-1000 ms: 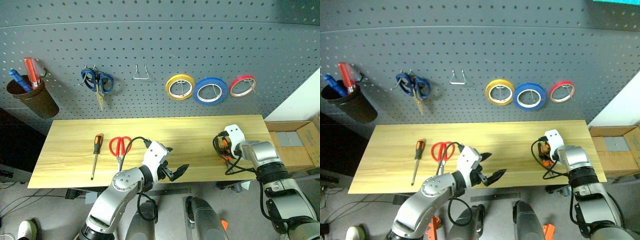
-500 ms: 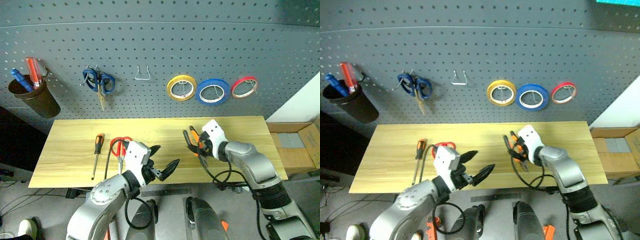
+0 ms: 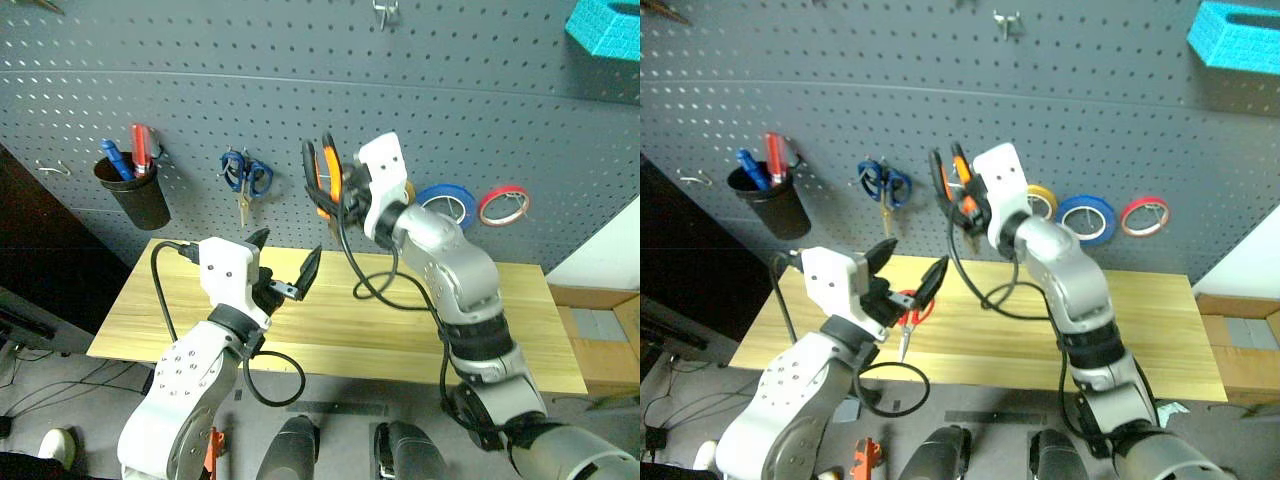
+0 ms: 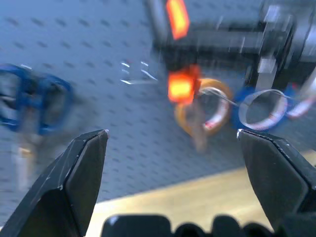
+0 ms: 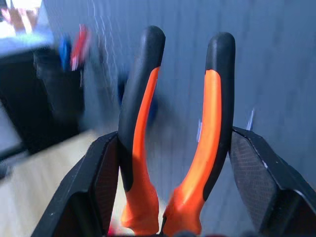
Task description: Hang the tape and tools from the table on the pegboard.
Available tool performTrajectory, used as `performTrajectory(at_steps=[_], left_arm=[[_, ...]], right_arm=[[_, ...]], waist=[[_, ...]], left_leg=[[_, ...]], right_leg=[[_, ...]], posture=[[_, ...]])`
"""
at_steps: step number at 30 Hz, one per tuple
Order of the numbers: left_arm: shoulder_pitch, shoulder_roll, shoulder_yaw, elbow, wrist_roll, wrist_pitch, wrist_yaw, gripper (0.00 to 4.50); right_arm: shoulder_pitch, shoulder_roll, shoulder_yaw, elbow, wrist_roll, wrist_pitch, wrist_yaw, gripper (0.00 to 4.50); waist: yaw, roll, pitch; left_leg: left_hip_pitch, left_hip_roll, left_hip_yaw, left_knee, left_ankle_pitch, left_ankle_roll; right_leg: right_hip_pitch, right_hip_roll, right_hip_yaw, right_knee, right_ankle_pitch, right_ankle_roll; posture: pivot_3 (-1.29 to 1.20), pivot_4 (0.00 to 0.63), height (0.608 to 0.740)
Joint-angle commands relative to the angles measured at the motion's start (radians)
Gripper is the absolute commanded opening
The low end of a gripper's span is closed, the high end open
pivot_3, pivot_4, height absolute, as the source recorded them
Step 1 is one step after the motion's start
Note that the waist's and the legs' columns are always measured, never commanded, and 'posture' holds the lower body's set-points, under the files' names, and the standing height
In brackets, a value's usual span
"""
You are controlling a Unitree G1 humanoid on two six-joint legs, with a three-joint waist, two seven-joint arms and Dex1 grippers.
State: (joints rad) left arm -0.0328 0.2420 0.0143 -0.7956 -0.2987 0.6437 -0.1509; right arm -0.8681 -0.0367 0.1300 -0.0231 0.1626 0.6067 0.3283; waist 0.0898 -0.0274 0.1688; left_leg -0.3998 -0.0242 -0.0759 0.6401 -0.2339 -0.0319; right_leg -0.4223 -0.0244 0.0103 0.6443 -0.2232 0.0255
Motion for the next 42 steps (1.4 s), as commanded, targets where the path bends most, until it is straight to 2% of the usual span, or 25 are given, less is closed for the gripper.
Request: performTrajectory(at_steps=[1,7,15,21,31,42], left_arm=[[-0.017,0.008,0.01,0.04,0.025,-0.083,-0.018,4.5],[-0.071,0.027,0.028,0.157,0.041,-0.171,-0.056,4.5],[-0.249,0.035,0.035,0.388,0.065,-0.227,-0.078,4.5],[-0.298,0.041,0.038,0.492,0.096,-0.231,-0.078,4.5],[-0.364,0.076,0.047,0.522,0.093,-0.19,-0.088,4.5],[-0.366,0.125,0.046,0.463,0.067,-0.074,-0.141,4.5]], right_arm=[[-0.076,0.02,-0.039,0.051,-0.01,-0.114,-0.03,2.8],[-0.161,0.056,-0.059,0.207,-0.032,-0.291,-0.056,2.8],[-0.317,0.093,-0.091,0.623,-0.073,-0.635,-0.112,2.8],[-0.408,0.103,-0.117,0.906,-0.093,-0.82,-0.17,2.8],[-0.508,0.098,-0.167,1.129,-0.101,-0.962,-0.229,2.8],[-0.547,0.085,-0.205,1.21,-0.094,-0.975,-0.251,2.8]], waist=[[0.012,0.0,-0.016],[0.022,-0.001,-0.039],[0.021,-0.004,-0.052],[0.022,-0.004,-0.053],[0.024,-0.003,-0.043],[0.015,-0.002,0.031]], left_leg=[[0.0,0.001,0.0,0.0,0.0,0.0],[0.003,0.004,0.001,0.0,0.003,-0.003],[0.007,0.007,0.001,0.0,0.008,-0.003],[0.007,0.01,0.003,-0.001,0.009,-0.004],[0.009,0.017,0.004,-0.009,0.009,-0.004],[0.015,0.021,0.001,-0.011,0.01,-0.002]], right_leg=[[0.0,0.001,0.0,0.0,0.0,-0.001],[0.001,0.005,0.001,0.001,0.004,-0.006],[0.003,0.009,0.001,0.002,0.009,-0.007],[0.003,0.012,0.002,0.002,0.013,-0.011],[0.001,0.018,0.003,0.001,0.011,-0.016],[0.002,0.021,0.004,0.006,0.005,-0.024]], posture=[[0.31,0.014,0.74],[0.29,0.0,0.74],[0.29,0.0,0.74],[0.32,0.018,0.74],[0.35,0.121,0.74],[0.35,0.244,0.74]])
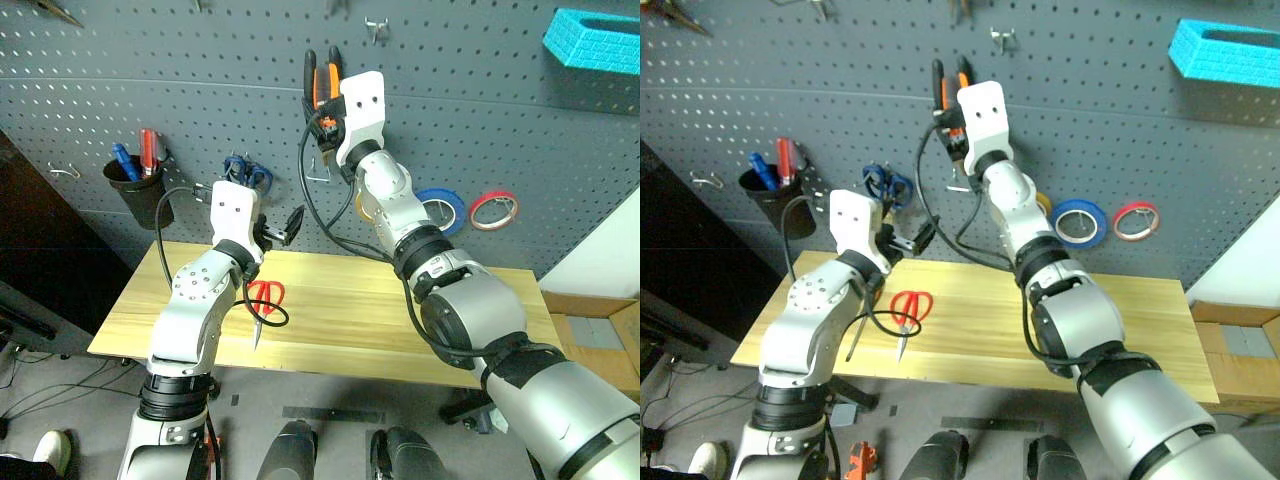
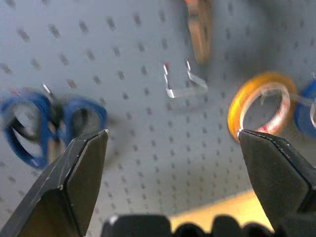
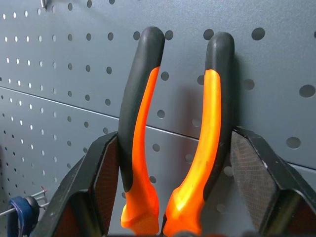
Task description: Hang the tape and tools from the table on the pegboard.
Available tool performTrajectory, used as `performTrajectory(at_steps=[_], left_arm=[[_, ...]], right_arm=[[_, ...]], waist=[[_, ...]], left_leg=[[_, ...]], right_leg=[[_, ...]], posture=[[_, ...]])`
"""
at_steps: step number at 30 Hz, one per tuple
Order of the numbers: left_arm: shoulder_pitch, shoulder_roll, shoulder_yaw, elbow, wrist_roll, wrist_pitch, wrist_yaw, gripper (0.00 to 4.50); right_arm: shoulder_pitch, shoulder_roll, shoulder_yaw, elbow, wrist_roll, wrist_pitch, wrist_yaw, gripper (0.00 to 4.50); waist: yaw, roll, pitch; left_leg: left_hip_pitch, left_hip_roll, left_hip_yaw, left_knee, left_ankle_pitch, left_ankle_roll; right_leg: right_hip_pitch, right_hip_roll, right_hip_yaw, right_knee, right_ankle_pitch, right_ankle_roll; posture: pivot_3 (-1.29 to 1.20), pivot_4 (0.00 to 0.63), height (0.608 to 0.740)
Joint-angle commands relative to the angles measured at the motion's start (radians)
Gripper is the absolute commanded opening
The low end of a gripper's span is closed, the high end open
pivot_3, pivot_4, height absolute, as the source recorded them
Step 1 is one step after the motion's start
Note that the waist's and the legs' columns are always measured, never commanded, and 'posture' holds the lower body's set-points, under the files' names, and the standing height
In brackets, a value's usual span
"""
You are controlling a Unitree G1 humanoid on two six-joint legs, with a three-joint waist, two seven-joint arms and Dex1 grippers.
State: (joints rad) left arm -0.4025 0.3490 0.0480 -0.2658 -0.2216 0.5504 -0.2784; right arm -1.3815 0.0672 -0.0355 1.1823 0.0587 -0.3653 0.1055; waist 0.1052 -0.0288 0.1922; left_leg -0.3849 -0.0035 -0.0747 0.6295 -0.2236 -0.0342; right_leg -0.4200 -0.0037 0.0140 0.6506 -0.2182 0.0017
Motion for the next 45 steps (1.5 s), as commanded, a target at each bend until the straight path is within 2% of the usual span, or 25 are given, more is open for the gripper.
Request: performTrajectory(at_steps=[1,8,9,14,22,26,29,32,37,45], left_arm=[[0.01,0.022,0.014,-0.076,-0.012,0.031,-0.015,4.5],[0.064,0.045,0.042,-0.155,-0.021,0.105,-0.011,4.5],[0.07,0.048,0.046,-0.168,-0.022,0.117,-0.009,4.5],[0.115,0.075,0.081,-0.251,-0.034,0.184,-0.007,4.5],[0.141,0.089,0.109,-0.272,-0.045,0.207,-0.006,4.5],[0.127,0.083,0.1,-0.254,-0.043,0.196,-0.001,4.5],[0.128,0.08,0.094,-0.25,-0.042,0.192,0.001,4.5],[0.133,0.08,0.095,-0.252,-0.045,0.192,-0.001,4.5],[0.124,0.088,0.092,-0.239,-0.046,0.192,-0.006,4.5],[0.113,0.089,0.087,-0.228,-0.043,0.188,-0.013,4.5]], right_arm=[[-0.032,-0.02,-0.042,0.011,0.011,-0.003,-0.03,2.8],[-0.009,-0.005,-0.054,0.022,0.012,-0.007,-0.063,2.8],[-0.001,0.001,-0.055,0.023,0.011,-0.01,-0.07,2.8],[0.038,0.041,-0.053,0.026,0.005,-0.031,-0.103,2.8],[-0.008,0.012,-0.059,0.007,-0.005,-0.072,-0.15,2.8],[-0.018,0.002,-0.055,-0.023,-0.029,-0.112,-0.22,2.8],[-0.018,0.004,-0.055,-0.068,-0.055,-0.139,-0.304,2.8],[-0.005,0.022,-0.052,-0.123,-0.075,-0.142,-0.366,2.8],[0.037,0.055,-0.022,-0.215,-0.104,-0.124,-0.409,2.8],[0.031,0.03,-0.026,-0.229,-0.116,-0.099,-0.43,2.8]], waist=[[0.0,0.0,0.015],[0.003,0.004,0.066],[0.003,0.005,0.069],[0.007,0.01,0.082],[0.019,0.015,0.105],[0.029,0.018,0.111],[0.033,0.02,0.114],[0.036,0.021,0.121],[0.042,0.019,0.131],[0.038,0.018,0.131]], left_leg=[[0.0,0.0,0.0,0.0,0.001,0.002],[-0.002,0.005,-0.003,0.0,0.009,0.015],[-0.004,0.013,-0.003,0.0,0.01,0.016],[-0.01,0.016,-0.003,0.0,0.011,0.017],[-0.016,0.018,-0.006,-0.001,0.012,0.016],[-0.018,0.021,-0.007,-0.004,0.012,0.016],[-0.034,0.029,-0.003,-0.004,0.014,0.014],[-0.046,0.032,0.002,-0.004,0.036,-0.004],[-0.055,0.033,0.007,-0.004,0.041,0.001],[-0.055,0.033,0.021,-0.007,0.044,0.0]], right_leg=[[0.0,0.0,0.0,0.0,0.0,-0.003],[0.0,-0.001,-0.003,0.001,0.0,-0.004],[0.0,-0.001,-0.004,0.0,0.0,-0.004],[-0.001,0.0,-0.011,-0.001,0.0,-0.004],[-0.004,-0.001,-0.024,-0.003,0.0,-0.005],[-0.006,-0.001,-0.026,-0.005,0.0,-0.005],[-0.019,0.0,-0.027,-0.006,0.0,-0.005],[-0.026,0.002,-0.031,-0.005,0.0,-0.005],[-0.03,0.001,-0.028,-0.007,0.0,-0.005],[-0.03,-0.001,-0.025,-0.004,0.005,-0.004]], posture=[[0.36,0.251,0.74],[0.38,0.29,0.74],[0.39,0.294,0.74],[0.44,0.304,0.74],[0.42,0.303,0.74],[0.41,0.301,0.74],[0.4,0.301,0.74],[0.39,0.31,0.74],[0.38,0.316,0.74],[0.37,0.31,0.74]])
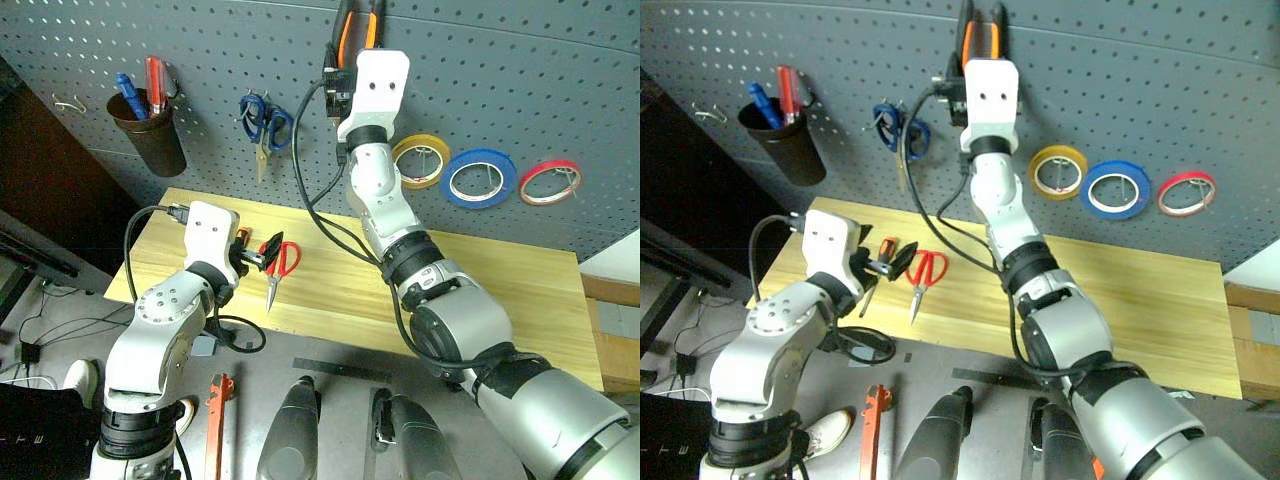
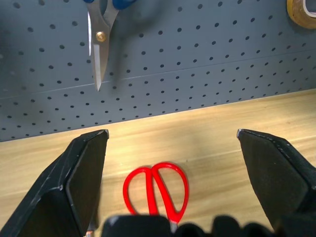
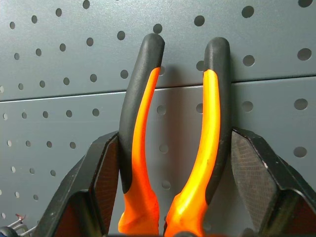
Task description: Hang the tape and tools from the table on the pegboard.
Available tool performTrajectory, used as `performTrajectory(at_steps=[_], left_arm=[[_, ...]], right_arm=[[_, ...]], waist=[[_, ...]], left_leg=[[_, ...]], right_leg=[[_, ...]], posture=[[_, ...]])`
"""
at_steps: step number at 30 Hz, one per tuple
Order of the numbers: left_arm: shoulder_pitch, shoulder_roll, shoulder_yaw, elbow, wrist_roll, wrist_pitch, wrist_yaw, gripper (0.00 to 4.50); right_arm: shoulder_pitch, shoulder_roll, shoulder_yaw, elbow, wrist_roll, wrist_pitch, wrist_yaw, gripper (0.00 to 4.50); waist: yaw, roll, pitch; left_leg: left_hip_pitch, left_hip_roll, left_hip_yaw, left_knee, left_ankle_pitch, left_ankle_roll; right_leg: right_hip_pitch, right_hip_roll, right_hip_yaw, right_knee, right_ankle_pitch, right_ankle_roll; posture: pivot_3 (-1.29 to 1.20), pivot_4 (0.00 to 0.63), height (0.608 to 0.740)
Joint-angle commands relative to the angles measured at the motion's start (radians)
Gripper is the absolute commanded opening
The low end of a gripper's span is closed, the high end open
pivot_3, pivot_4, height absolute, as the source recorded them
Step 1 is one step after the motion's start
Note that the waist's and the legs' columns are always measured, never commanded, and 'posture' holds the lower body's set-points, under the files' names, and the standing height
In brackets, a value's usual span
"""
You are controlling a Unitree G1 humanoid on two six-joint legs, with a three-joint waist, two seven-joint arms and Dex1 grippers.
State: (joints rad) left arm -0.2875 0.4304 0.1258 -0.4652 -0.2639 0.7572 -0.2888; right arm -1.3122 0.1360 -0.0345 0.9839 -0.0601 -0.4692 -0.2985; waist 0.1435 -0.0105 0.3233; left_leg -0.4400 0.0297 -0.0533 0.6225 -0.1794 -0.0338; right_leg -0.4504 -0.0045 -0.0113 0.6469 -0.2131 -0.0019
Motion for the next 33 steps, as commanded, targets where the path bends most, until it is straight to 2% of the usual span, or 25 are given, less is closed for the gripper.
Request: performTrajectory(at_steps=[1,7,16,26,28,29,33], left_arm=[[-0.003,0.007,0.009,-0.028,-0.001,-0.019,-0.003,4.5],[0.002,0.011,0.017,-0.024,-0.001,-0.022,-0.01,4.5],[0.009,0.005,0.016,-0.029,0.002,-0.031,-0.005,4.5],[0.021,0.015,0.024,-0.06,-0.008,-0.005,-0.007,4.5],[0.025,0.019,0.03,-0.067,-0.011,0.0,-0.008,4.5],[0.028,0.021,0.031,-0.069,-0.012,0.001,-0.008,4.5],[0.029,0.017,0.03,-0.064,-0.012,-0.004,-0.004,4.5]], right_arm=[[-0.049,-0.043,-0.029,-0.016,0.002,0.001,-0.029,2.8],[-0.131,-0.082,-0.047,0.055,0.014,-0.017,-0.037,2.8],[-0.13,-0.074,-0.04,0.024,0.012,-0.033,-0.071,2.8],[-0.022,-0.033,0.035,0.108,-0.089,-0.097,-0.154,2.8],[0.01,-0.029,0.056,0.114,-0.113,-0.099,-0.158,2.8],[0.02,-0.028,0.061,0.117,-0.116,-0.097,-0.156,2.8],[0.041,-0.029,0.047,0.113,-0.102,-0.075,-0.137,2.8]], waist=[[0.0,0.0,0.0],[-0.001,0.0,0.001],[-0.001,0.0,0.001],[-0.001,-0.004,-0.001],[-0.001,-0.005,-0.001],[-0.001,-0.005,-0.001],[-0.005,-0.005,-0.001]], left_leg=[[0.0,0.0,0.0,0.0,0.0,0.0],[-0.001,0.002,0.0,-0.002,0.001,0.001],[-0.013,0.002,0.001,-0.002,0.004,0.003],[-0.013,0.002,0.004,-0.004,0.009,0.0],[-0.012,0.0,0.006,-0.01,0.01,-0.001],[-0.012,0.0,0.006,-0.011,0.01,-0.003],[-0.012,0.001,0.006,-0.015,0.011,-0.005]], right_leg=[[0.0,0.0,0.0,0.0,0.001,-0.001],[0.0,0.0,-0.002,-0.002,0.0,-0.002],[-0.006,-0.002,-0.002,-0.005,0.0,-0.002],[-0.006,-0.002,-0.003,-0.002,0.001,-0.001],[-0.006,-0.002,-0.002,-0.002,0.001,0.0],[-0.006,-0.002,-0.002,-0.002,0.004,0.004],[-0.007,-0.001,-0.003,-0.003,0.004,0.005]], posture=[[0.37,0.311,0.74],[0.37,0.315,0.74],[0.38,0.309,0.74],[0.4,0.312,0.74],[0.4,0.306,0.74],[0.4,0.306,0.74],[0.39,0.305,0.74]])
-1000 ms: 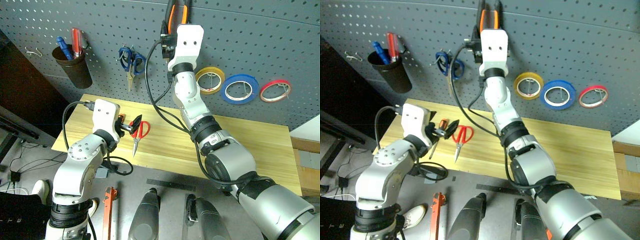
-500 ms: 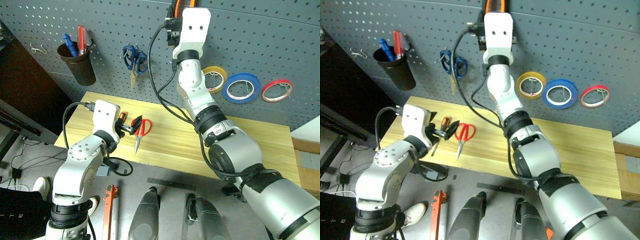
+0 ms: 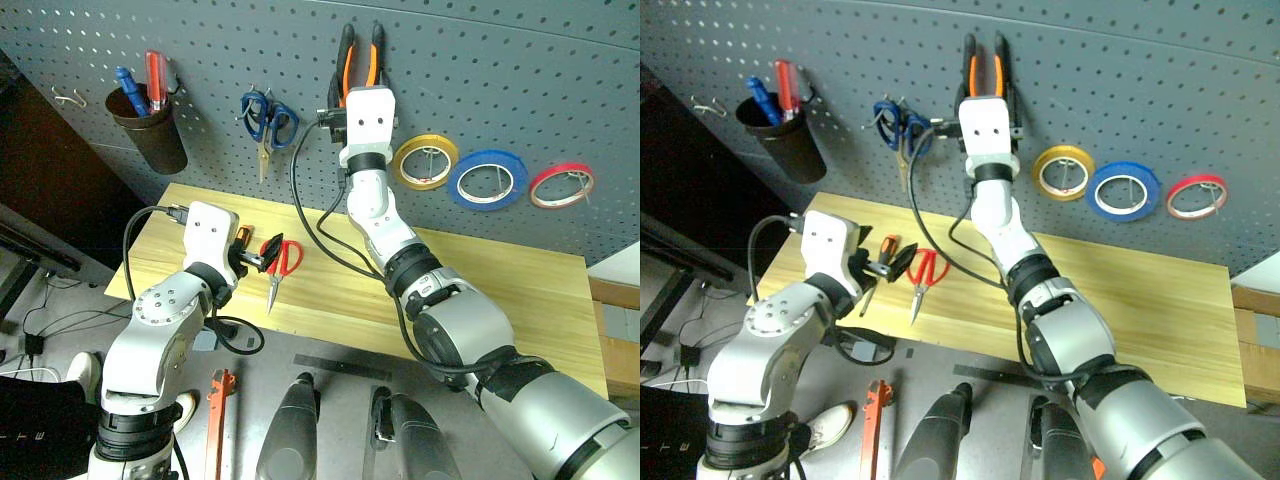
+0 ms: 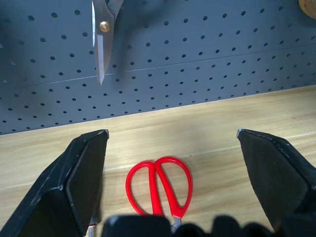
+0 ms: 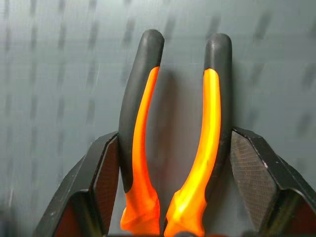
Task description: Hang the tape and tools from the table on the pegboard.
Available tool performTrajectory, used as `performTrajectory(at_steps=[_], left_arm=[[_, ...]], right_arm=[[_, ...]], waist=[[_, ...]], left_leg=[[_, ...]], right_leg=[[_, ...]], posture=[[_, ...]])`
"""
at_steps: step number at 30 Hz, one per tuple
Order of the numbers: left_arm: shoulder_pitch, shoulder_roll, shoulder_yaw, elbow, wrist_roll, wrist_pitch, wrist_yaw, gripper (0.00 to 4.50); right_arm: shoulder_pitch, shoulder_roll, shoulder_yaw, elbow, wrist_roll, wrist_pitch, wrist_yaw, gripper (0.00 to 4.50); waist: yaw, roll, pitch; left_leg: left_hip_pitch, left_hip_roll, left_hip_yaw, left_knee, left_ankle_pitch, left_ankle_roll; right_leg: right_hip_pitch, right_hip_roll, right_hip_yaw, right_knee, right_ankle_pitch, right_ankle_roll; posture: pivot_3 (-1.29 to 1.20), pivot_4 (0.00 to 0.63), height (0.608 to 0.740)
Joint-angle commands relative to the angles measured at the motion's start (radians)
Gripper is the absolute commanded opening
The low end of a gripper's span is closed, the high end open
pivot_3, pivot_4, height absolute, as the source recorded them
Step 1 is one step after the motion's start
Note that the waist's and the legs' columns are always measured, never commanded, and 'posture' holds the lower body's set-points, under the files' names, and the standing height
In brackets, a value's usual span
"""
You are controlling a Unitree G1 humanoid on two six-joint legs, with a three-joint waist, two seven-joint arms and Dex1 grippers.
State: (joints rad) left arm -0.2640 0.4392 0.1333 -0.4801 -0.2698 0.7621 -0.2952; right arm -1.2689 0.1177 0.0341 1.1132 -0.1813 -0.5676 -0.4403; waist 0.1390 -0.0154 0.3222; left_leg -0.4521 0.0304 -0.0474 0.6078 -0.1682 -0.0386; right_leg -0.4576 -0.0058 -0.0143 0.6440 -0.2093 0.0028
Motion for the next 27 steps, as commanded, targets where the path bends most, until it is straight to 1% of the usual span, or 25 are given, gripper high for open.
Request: performTrajectory(at_steps=[1,4,5,7,9,10,11,14,17,22,25,26,27], left_arm=[[0.004,0.006,0.021,-0.046,-0.005,-0.011,0.003,4.5],[-0.004,-0.005,0.012,-0.033,-0.002,-0.022,0.007,4.5],[-0.007,-0.009,0.008,-0.027,0.0,-0.026,0.008,4.5],[-0.011,-0.013,0.005,-0.02,0.002,-0.034,0.008,4.5],[-0.012,-0.016,0.002,-0.014,0.005,-0.039,0.008,4.5],[-0.013,-0.018,0.0,-0.01,0.007,-0.043,0.008,4.5],[-0.014,-0.022,-0.001,-0.006,0.008,-0.048,0.009,4.5],[-0.01,-0.034,-0.006,0.006,0.009,-0.065,0.011,4.5],[-0.003,-0.054,-0.006,0.018,0.012,-0.08,0.02,4.5],[0.003,-0.085,-0.022,0.057,0.032,-0.113,0.044,4.5],[0.01,-0.105,-0.035,0.061,0.042,-0.114,0.062,4.5],[0.011,-0.109,-0.034,0.064,0.042,-0.113,0.065,4.5],[0.017,-0.124,-0.039,0.071,0.048,-0.111,0.082,4.5]], right_arm=[[-0.002,-0.011,-0.023,-0.019,0.022,0.029,0.012,2.8],[-0.002,-0.014,-0.026,-0.024,0.029,0.045,0.029,2.8],[-0.002,-0.016,-0.027,-0.028,0.03,0.049,0.036,2.8],[0.003,-0.016,-0.032,-0.04,0.043,0.05,0.067,3.52],[0.013,-0.018,-0.035,-0.058,0.049,0.05,0.09,4.0],[0.021,-0.02,-0.036,-0.07,0.05,0.051,0.098,4.38],[0.035,-0.027,-0.039,-0.093,0.052,0.058,0.107,4.45],[0.102,-0.037,-0.054,-0.193,0.093,0.084,0.171,4.45],[0.2,-0.049,-0.039,-0.356,0.13,0.169,0.269,4.45],[0.428,-0.081,0.013,-0.806,0.196,0.447,0.436,4.45],[0.525,-0.108,0.047,-1.05,0.239,0.63,0.52,4.45],[0.54,-0.113,0.054,-1.098,0.247,0.672,0.534,4.45],[0.575,-0.143,0.08,-1.174,0.257,0.722,0.585,4.45]], waist=[[-0.001,0.0,0.0],[-0.002,0.0,0.0],[-0.002,0.0,0.0],[-0.004,0.0,0.0],[-0.004,0.0,0.0],[-0.004,0.0,0.0],[-0.003,-0.001,0.0],[-0.002,-0.001,-0.001],[-0.002,-0.002,-0.001],[-0.006,-0.002,-0.001],[-0.014,-0.002,-0.001],[-0.019,-0.002,-0.001],[-0.028,-0.002,-0.001]], left_leg=[[0.0,0.0,-0.001,0.0,0.0,0.0],[0.001,0.0,-0.001,0.0,0.001,-0.002],[0.001,0.0,-0.001,0.0,0.002,-0.003],[0.001,0.0,-0.001,0.0,0.003,-0.004],[0.001,0.0,-0.001,0.001,0.003,-0.004],[0.001,0.0,-0.001,0.001,0.003,-0.004],[0.0,0.0,-0.001,0.001,0.003,-0.004],[0.0,0.0,-0.001,0.001,0.003,-0.005],[0.0,0.0,-0.001,0.001,0.004,-0.005],[-0.001,0.0,-0.001,0.0,0.003,-0.005],[-0.002,0.0,0.0,0.0,0.003,-0.005],[-0.002,0.0,0.001,0.0,0.003,-0.005],[-0.001,0.0,0.001,0.0,0.003,-0.005]], right_leg=[[0.0,0.0,0.0,0.0,0.0,0.0],[0.001,0.001,-0.001,0.0,-0.001,-0.002],[0.001,0.001,-0.001,0.0,-0.003,-0.005],[0.001,0.001,-0.001,0.0,-0.003,-0.005],[0.001,0.001,-0.001,0.001,-0.003,-0.005],[0.001,0.001,-0.001,0.001,-0.002,-0.004],[0.001,0.001,-0.001,0.001,-0.002,-0.004],[0.002,0.001,-0.001,0.001,0.0,-0.001],[0.003,0.0,-0.001,0.0,0.0,0.0],[0.003,0.0,-0.001,0.0,0.0,0.001],[0.002,0.0,0.0,0.0,0.0,0.001],[0.002,0.0,0.0,0.0,0.0,0.001],[0.002,0.0,0.001,0.0,0.0,0.001]], posture=[[0.39,0.305,0.74],[0.38,0.296,0.74],[0.37,0.293,0.74],[0.37,0.291,0.74],[0.36,0.288,0.74],[0.35,0.286,0.74],[0.34,0.285,0.74],[0.32,0.28,0.74],[0.3,0.279,0.74],[0.24,0.28,0.74],[0.22,0.281,0.74],[0.21,0.283,0.74],[0.19,0.287,0.74]])
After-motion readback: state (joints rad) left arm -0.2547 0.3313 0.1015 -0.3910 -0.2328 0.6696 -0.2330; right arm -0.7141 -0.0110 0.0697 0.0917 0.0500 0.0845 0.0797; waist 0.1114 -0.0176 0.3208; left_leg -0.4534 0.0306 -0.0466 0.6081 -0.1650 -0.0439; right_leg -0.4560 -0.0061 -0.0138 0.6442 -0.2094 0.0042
